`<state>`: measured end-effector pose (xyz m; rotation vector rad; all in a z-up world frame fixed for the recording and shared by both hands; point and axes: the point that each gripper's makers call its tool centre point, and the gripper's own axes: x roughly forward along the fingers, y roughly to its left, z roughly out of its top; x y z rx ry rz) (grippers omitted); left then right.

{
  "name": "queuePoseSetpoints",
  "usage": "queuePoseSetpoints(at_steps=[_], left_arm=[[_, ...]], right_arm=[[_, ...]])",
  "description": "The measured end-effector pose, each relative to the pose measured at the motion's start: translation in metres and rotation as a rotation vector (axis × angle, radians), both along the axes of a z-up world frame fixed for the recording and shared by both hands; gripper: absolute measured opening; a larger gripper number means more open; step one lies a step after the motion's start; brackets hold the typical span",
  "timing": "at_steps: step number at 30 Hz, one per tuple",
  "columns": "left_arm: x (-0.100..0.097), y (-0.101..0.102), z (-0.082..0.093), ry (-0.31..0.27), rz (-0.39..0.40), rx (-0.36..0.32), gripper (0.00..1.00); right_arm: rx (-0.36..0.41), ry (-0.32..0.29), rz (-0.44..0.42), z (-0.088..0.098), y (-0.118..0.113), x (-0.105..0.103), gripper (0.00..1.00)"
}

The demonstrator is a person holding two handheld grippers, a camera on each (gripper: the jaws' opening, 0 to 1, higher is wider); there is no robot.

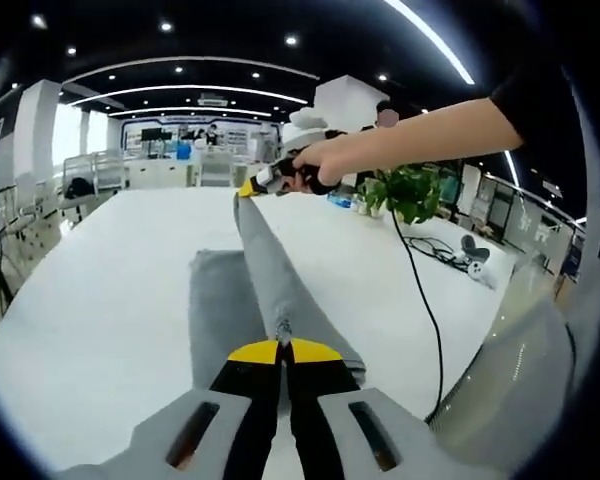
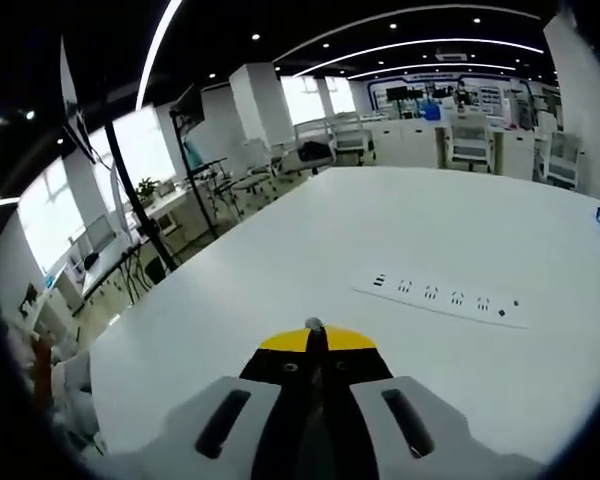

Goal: Fold the towel on the table until its edges align and the towel forms a compact rectangular stack.

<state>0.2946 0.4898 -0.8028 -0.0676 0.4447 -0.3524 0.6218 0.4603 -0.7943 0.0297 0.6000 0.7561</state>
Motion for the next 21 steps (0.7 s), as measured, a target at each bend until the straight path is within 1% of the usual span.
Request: queuePoseSetpoints(at_steps=[4,6,7,9,12,16,21], left_arm=[[-0.001,0.015,-0.014,0.040,0.070,-0.030,0.01],[0.000,0.021,-0.021,0.059,0.113,-0.073,0.01],[0.000,0.026,-0.028,0.078,0.136,-0.092,0.01],[0.001,0.030,-0.034,0.088,0.149,-0.101,0.01],[0.001,0.036,-0.046,0.119,0.182,-0.137,0.02],[0.000,0.045,-0.060,0.146,0.215,-0.170,0.02],[-0.003,0.050,-0.073,0.183,0.263,-0.218,0.01]], right_arm=[[-0.008,0.019,0.001,-0.017,0.008,0.003,0.01],[-0.012,0.033,-0.009,-0.026,0.011,0.004,0.01],[-0.012,0.038,-0.009,-0.032,0.014,0.005,0.01],[-0.021,0.047,-0.006,-0.040,0.020,0.004,0.01],[-0.038,0.052,0.006,-0.051,0.026,0.003,0.01],[-0.040,0.061,0.014,-0.061,0.034,0.002,0.01],[-0.046,0.070,0.020,-0.075,0.044,0.001,0.01]])
